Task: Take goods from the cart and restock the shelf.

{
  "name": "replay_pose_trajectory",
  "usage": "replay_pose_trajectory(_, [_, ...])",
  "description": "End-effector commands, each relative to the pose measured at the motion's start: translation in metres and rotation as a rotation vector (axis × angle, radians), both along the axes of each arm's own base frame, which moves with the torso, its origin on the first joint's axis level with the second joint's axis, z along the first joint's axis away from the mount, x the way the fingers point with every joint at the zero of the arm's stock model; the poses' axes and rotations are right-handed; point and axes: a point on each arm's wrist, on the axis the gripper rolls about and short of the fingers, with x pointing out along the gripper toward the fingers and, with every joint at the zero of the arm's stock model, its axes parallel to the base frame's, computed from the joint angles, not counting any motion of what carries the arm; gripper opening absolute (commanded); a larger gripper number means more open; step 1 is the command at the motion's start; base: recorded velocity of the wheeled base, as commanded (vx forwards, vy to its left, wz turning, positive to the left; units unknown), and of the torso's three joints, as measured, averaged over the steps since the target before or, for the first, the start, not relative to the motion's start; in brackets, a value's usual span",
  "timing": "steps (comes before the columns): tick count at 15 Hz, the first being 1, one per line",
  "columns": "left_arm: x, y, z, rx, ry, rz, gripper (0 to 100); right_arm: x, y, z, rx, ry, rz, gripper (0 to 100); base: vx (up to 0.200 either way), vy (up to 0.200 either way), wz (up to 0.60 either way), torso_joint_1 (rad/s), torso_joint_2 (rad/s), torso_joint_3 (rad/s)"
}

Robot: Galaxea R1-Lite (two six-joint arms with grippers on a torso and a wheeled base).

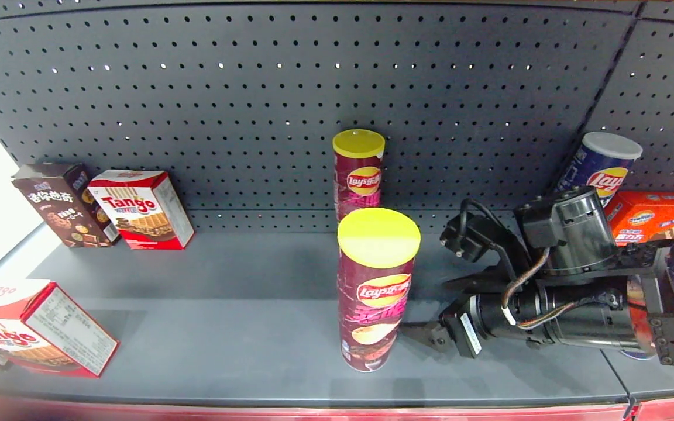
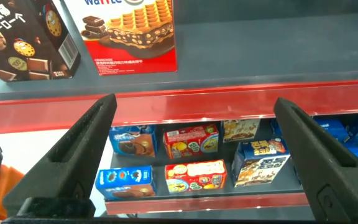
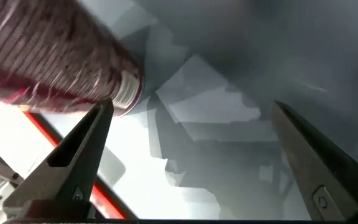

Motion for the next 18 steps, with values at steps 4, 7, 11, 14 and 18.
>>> replay_pose_trajectory(4, [0.0, 0.0, 0.0, -0.009, 0.002, 0.003, 100, -0.003, -0.011, 0.001, 0.001, -0.001, -0.021, 100, 0.0, 0.0, 0.0, 0.0, 0.0, 0.0])
replay_pose_trajectory(7, [0.0, 0.0, 0.0, -0.008, 0.002, 0.002, 100, 0.005, -0.011, 0.002, 0.004, -0.006, -0.038, 100, 0.0, 0.0, 0.0, 0.0, 0.0, 0.0])
replay_pose_trajectory(11, [0.0, 0.0, 0.0, -0.009, 0.002, 0.003, 100, 0.01, 0.003, 0.001, 0.004, -0.007, -0.014, 100, 0.0, 0.0, 0.0, 0.0, 0.0, 0.0])
replay_pose_trajectory(14, [0.0, 0.0, 0.0, -0.009, 0.002, 0.003, 100, 0.009, 0.007, 0.002, 0.006, -0.009, -0.001, 100, 0.0, 0.0, 0.0, 0.0, 0.0, 0.0])
replay_pose_trajectory(18, [0.0, 0.0, 0.0, -0.009, 0.002, 0.003, 100, 0.005, 0.009, 0.001, 0.004, -0.007, 0.013, 100, 0.0, 0.0, 0.0, 0.0, 0.0, 0.0])
